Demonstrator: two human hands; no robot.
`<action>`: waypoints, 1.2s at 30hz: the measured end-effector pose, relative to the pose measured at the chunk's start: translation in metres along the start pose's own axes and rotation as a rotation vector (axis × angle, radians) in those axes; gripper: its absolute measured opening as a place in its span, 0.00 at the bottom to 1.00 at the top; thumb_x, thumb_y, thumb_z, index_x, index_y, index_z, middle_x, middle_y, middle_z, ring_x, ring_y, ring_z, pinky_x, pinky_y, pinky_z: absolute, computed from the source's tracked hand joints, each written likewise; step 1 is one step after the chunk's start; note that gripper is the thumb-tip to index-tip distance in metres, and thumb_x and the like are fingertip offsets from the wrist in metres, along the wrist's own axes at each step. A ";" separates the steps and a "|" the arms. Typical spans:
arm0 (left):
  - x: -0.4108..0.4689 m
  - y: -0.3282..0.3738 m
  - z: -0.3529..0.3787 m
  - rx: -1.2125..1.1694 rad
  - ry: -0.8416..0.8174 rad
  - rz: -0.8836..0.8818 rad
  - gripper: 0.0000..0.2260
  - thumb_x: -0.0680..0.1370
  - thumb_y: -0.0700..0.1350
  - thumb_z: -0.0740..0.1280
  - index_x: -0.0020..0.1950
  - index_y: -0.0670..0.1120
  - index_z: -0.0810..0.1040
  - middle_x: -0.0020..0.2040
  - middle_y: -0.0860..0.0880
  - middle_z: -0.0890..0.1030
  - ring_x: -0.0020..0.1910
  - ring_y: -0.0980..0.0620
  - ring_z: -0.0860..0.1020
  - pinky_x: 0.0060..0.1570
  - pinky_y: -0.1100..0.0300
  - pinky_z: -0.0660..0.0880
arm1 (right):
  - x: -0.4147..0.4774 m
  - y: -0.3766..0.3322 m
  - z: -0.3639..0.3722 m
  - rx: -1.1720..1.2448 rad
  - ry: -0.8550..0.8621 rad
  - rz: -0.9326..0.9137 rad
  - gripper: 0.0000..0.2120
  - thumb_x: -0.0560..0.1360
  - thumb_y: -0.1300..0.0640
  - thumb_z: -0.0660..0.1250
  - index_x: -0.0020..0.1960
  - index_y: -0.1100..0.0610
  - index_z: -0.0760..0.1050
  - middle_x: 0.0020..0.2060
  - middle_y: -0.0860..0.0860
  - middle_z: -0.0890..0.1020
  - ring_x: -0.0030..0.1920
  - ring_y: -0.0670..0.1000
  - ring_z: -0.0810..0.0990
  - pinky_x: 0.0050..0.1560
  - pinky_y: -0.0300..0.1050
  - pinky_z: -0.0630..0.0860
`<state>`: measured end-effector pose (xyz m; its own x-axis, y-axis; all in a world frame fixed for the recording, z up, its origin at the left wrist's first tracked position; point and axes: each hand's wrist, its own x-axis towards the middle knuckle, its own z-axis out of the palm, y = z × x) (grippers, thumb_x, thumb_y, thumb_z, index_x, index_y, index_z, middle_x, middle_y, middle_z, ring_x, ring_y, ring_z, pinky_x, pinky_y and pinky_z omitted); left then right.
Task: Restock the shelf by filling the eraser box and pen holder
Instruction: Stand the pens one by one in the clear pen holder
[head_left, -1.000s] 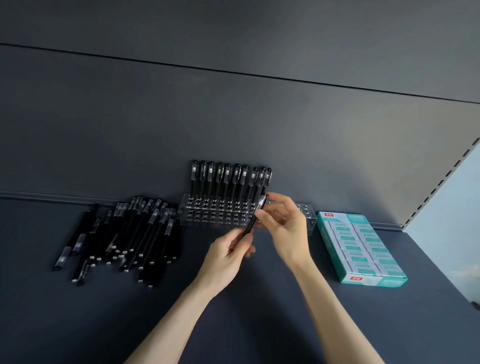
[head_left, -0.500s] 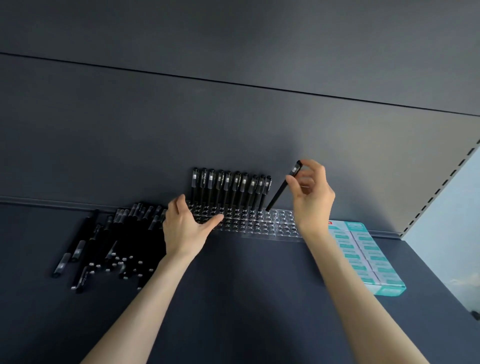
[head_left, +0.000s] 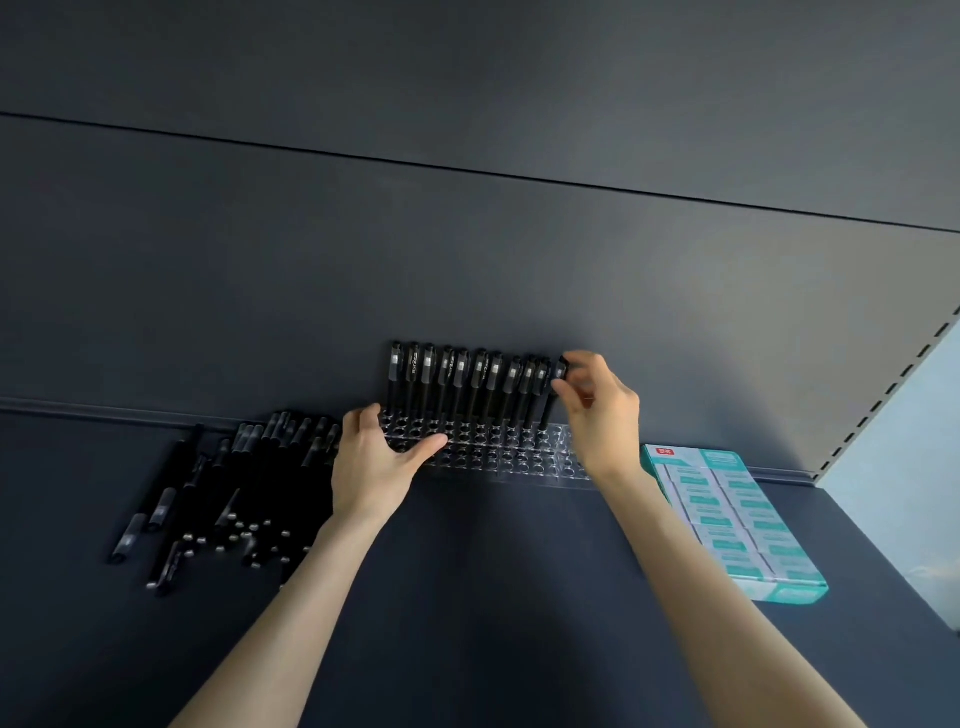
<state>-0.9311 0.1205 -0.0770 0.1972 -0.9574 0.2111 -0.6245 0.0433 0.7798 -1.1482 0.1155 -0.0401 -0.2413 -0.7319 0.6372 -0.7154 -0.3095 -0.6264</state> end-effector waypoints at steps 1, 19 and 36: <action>0.000 0.000 0.000 0.004 0.000 0.001 0.40 0.70 0.60 0.72 0.72 0.39 0.63 0.70 0.44 0.66 0.66 0.45 0.70 0.54 0.56 0.69 | -0.001 0.001 0.001 -0.014 -0.003 0.002 0.11 0.74 0.64 0.68 0.57 0.61 0.76 0.42 0.56 0.81 0.42 0.56 0.79 0.49 0.53 0.76; -0.020 -0.011 -0.036 0.114 0.121 0.043 0.22 0.76 0.53 0.68 0.63 0.41 0.73 0.61 0.42 0.75 0.62 0.43 0.72 0.59 0.49 0.71 | -0.048 -0.042 0.014 0.159 -0.026 -0.003 0.07 0.75 0.64 0.66 0.53 0.61 0.76 0.46 0.51 0.76 0.39 0.40 0.75 0.41 0.37 0.73; 0.007 -0.112 -0.129 0.331 -0.135 0.032 0.28 0.76 0.60 0.64 0.68 0.43 0.69 0.63 0.45 0.73 0.63 0.45 0.71 0.60 0.53 0.69 | -0.118 -0.150 0.162 -0.224 -0.403 0.236 0.21 0.78 0.45 0.61 0.65 0.57 0.68 0.59 0.51 0.74 0.62 0.52 0.65 0.58 0.44 0.69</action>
<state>-0.7623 0.1457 -0.0866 0.0860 -0.9870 0.1356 -0.8441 0.0001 0.5362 -0.9056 0.1499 -0.0941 -0.1732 -0.9554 0.2393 -0.8056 -0.0023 -0.5924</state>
